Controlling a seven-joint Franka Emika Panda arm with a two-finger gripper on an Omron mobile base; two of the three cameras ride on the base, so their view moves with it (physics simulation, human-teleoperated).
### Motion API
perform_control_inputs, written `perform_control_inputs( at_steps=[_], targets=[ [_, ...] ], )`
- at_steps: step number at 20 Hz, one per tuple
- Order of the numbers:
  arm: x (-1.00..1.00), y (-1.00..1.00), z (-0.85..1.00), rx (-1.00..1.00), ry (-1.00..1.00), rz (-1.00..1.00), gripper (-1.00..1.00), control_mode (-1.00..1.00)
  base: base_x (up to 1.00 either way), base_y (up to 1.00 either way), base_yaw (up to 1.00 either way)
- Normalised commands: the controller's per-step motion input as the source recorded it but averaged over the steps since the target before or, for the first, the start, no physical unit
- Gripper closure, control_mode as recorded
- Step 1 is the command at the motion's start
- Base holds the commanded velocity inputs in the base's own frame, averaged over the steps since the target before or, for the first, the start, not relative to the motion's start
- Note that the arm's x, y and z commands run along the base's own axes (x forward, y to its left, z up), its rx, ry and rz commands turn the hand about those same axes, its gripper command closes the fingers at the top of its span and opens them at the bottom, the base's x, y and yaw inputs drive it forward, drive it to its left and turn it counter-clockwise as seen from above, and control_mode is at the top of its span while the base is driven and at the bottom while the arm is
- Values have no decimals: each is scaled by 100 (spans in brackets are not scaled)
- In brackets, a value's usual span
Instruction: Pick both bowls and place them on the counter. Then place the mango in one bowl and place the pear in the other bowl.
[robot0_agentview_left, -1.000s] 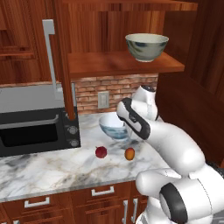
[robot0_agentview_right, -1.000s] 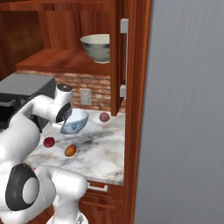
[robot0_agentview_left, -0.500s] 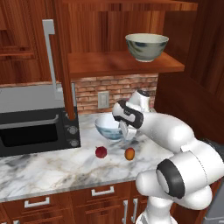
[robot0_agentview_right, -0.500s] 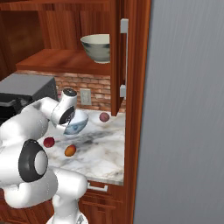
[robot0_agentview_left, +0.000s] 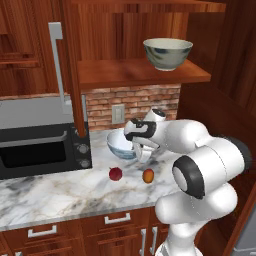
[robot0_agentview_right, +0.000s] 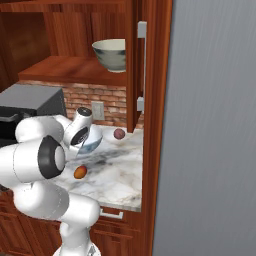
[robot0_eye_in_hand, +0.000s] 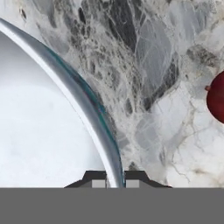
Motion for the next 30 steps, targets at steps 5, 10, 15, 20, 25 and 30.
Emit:
perform_control_inputs(
  at_steps=[5, 10, 15, 20, 25, 30],
  targets=[
    [31, 8, -35, 0, 0, 0, 100, -100, 0, 0, 0],
    [5, 1, -7, 0, 0, 0, 100, -100, 0, 0, 0],
    [0, 0, 0, 0, 0, 0, -100, -100, 0, 0, 0],
    [-8, 0, 4, 0, -2, 0, -100, -100, 0, 0, 0],
    [-29, 0, 20, 0, -15, 0, -100, -100, 0, 0, 0],
    [-45, -4, 26, -1, -21, 0, -100, -100, 0, 0, 0]
  ],
)
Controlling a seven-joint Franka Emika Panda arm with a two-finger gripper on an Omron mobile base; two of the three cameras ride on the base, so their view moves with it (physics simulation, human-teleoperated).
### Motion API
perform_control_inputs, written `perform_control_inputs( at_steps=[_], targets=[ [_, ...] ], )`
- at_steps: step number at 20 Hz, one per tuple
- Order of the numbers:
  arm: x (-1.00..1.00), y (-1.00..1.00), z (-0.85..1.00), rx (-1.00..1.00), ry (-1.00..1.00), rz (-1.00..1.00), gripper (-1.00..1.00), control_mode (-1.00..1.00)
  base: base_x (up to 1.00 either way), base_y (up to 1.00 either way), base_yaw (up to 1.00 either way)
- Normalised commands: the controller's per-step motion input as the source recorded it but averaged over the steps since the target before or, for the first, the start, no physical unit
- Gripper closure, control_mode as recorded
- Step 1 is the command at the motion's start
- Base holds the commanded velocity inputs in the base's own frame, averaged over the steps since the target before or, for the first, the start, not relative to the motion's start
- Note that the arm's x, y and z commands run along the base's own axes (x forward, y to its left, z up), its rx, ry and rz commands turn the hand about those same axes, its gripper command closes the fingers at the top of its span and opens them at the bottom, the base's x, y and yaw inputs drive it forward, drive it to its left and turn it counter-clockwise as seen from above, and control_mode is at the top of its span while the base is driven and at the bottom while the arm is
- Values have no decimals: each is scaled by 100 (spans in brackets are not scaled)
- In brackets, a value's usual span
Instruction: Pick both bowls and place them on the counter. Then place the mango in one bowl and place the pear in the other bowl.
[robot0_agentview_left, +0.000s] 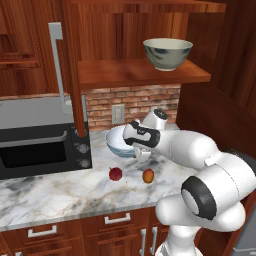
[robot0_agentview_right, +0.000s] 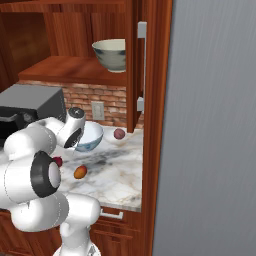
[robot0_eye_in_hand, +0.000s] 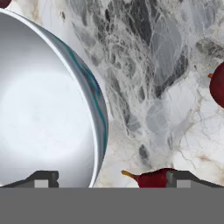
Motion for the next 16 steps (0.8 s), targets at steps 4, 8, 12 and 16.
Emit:
perform_control_inputs(
  at_steps=[4, 8, 12, 16],
  targets=[
    [-43, -15, 47, 0, -8, 0, -100, -100, 0, 0, 0],
    [-39, -15, 56, -2, 0, 0, -100, -100, 0, 0, 0],
    [-33, -20, 62, -7, 4, 0, -100, -100, 0, 0, 0],
    [-40, -17, 56, -11, 0, -1, -100, -100, 0, 0, 0]
  ],
)
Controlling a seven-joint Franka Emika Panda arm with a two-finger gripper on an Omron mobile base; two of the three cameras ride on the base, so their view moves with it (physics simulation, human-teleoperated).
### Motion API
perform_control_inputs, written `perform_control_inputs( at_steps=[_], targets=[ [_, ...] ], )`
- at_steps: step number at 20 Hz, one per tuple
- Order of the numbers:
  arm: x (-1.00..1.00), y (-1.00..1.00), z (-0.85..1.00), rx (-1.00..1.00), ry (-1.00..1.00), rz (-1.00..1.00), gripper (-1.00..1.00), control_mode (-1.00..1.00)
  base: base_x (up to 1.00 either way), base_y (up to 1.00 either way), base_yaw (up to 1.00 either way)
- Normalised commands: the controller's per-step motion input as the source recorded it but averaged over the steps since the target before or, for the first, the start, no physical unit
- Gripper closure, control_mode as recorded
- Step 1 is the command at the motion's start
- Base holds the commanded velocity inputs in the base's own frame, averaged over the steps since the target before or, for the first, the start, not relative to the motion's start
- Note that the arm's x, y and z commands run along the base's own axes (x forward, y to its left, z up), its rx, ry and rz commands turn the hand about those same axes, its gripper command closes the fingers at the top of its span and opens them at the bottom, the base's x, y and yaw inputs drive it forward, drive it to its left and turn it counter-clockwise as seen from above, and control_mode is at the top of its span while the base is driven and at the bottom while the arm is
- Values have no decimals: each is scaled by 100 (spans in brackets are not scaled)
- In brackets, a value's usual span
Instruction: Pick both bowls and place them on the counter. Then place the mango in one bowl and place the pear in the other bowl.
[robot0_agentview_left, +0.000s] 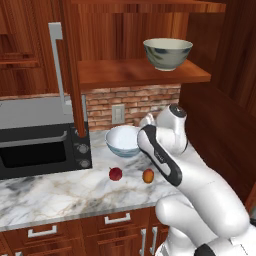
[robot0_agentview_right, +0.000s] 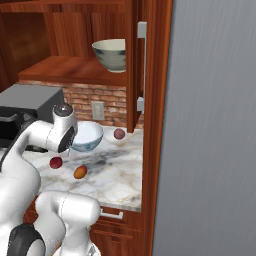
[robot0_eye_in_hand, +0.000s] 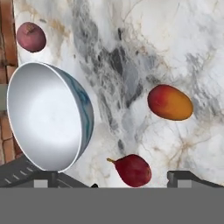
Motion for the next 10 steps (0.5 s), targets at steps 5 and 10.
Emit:
perform_control_inputs(
  at_steps=[5, 10],
  targets=[
    [-42, -24, 57, -6, 0, -9, -100, -100, 0, 0, 0],
    [-32, -32, 54, 0, 2, -11, -100, -100, 0, 0, 0]
  ],
)
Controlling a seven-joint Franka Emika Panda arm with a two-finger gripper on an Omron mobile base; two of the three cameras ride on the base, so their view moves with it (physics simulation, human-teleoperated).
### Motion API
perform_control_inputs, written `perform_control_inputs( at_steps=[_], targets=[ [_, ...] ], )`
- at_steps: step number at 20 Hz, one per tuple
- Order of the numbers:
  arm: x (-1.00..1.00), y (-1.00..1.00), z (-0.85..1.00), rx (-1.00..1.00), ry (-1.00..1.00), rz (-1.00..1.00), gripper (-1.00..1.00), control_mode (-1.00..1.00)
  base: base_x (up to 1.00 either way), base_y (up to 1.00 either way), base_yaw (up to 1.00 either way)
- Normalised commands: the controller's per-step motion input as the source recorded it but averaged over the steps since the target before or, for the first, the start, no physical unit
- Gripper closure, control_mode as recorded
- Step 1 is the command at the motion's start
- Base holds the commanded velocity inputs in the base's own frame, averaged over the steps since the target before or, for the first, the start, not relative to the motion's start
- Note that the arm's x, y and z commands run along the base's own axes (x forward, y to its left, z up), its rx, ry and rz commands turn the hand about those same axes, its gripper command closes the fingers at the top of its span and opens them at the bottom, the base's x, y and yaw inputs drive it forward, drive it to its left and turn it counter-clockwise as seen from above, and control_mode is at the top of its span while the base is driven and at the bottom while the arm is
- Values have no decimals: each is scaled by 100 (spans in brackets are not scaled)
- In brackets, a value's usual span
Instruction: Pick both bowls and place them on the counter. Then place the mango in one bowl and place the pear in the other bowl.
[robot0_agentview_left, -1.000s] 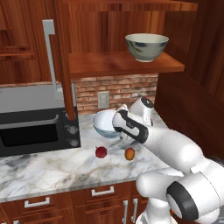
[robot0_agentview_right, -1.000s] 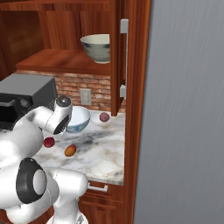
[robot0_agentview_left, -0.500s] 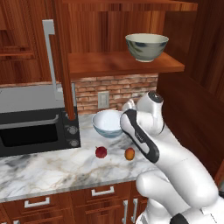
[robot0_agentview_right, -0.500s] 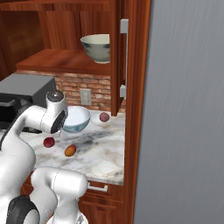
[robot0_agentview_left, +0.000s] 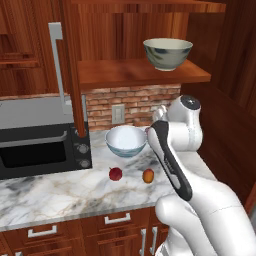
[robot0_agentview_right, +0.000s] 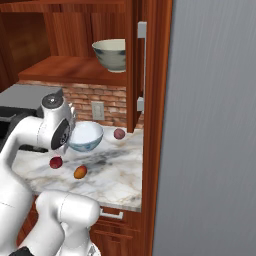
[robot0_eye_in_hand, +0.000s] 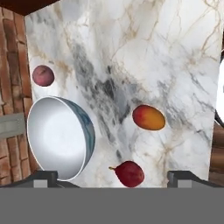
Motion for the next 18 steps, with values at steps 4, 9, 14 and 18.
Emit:
perform_control_inputs(
  at_steps=[4, 9, 14, 18],
  targets=[
    [-34, -28, 61, -2, 0, -9, -100, -100, 0, 0, 0],
    [-34, -21, 66, -1, 0, -7, -100, -100, 0, 0, 0],
    [-30, -14, 66, -3, -6, -7, -100, -100, 0, 0, 0],
    [-34, -7, 56, -15, -30, -8, -100, -100, 0, 0, 0]
  ],
)
